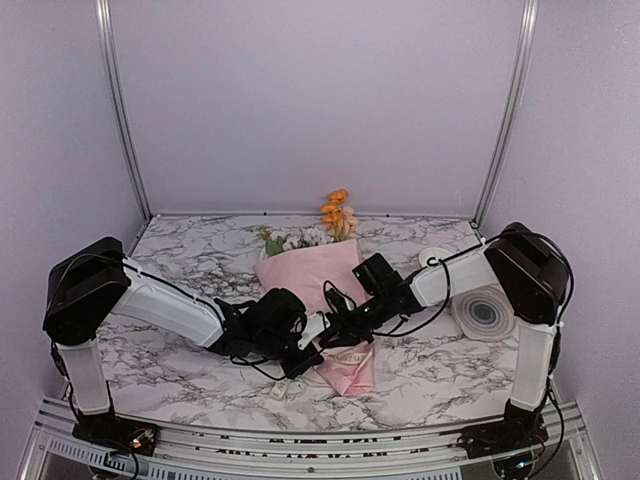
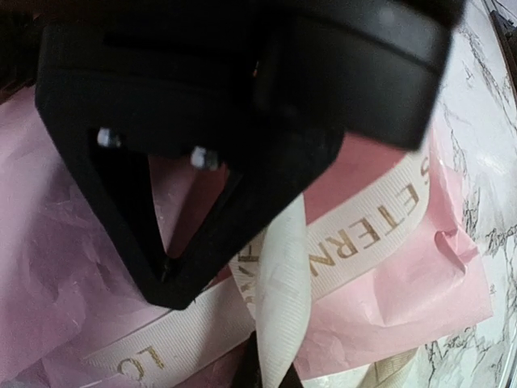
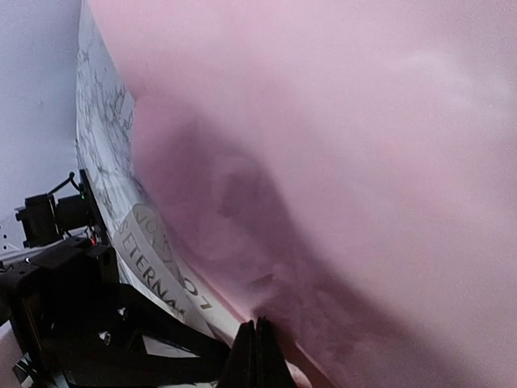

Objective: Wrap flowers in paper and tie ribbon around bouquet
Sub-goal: Cross the ribbon over the folded bouquet.

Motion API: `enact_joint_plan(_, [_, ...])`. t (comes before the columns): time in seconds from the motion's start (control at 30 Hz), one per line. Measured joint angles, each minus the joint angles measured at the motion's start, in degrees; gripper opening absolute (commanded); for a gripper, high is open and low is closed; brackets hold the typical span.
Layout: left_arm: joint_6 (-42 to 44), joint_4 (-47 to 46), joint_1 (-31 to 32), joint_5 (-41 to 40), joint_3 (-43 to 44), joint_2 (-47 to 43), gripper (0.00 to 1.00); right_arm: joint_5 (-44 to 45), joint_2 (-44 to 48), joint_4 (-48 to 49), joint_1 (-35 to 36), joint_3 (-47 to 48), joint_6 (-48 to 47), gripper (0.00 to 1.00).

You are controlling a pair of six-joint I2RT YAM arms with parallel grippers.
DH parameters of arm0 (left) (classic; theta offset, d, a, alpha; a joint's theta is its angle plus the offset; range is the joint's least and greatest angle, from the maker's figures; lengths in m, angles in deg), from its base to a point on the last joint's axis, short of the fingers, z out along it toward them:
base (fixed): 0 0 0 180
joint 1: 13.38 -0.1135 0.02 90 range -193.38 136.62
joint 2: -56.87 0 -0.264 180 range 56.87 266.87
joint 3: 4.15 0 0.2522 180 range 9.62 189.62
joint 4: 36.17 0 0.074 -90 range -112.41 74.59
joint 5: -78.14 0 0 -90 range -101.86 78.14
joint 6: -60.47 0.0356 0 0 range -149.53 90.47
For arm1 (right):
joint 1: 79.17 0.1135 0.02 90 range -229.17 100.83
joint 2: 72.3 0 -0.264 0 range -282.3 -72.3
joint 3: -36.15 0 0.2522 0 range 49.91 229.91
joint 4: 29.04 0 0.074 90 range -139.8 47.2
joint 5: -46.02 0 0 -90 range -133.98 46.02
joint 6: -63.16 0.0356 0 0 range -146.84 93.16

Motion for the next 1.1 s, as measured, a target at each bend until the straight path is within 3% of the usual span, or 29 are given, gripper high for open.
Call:
enact_joint_plan(0.4, [0.0, -0.2, 0.0, -0.1, -0.1, 0.0, 0.0, 0.0, 9.0, 11.3, -6.7, -6.0, 5.6, 0.0])
enact_joint_plan(0.6, [0.0, -0.2, 0.0, -1.0, -0.1, 0.0, 0.01, 3.0, 9.5, 5.6, -6.8, -5.6, 2.2, 0.03])
enact_joint_plan(0.67, [0.0, -0.1, 0.0, -1.2, -0.1, -0.2, 0.06, 4.1, 9.5, 1.4, -6.8, -5.3, 0.0, 0.03])
enact_joint_plan(0.77, [0.3, 0.2, 0.5, -1.1, -0.1, -1.4, 0.22, 5.2, 9.0, -3.2, -6.8, -4.2, -2.8, 0.03])
enact_joint_plan(1.1, [5.1, 9.8, 2.8, 3.1, 2.9, -4.0, 0.69, 7.5, 7.6, -7.8, -6.8, -3.5, -6.5, 0.03])
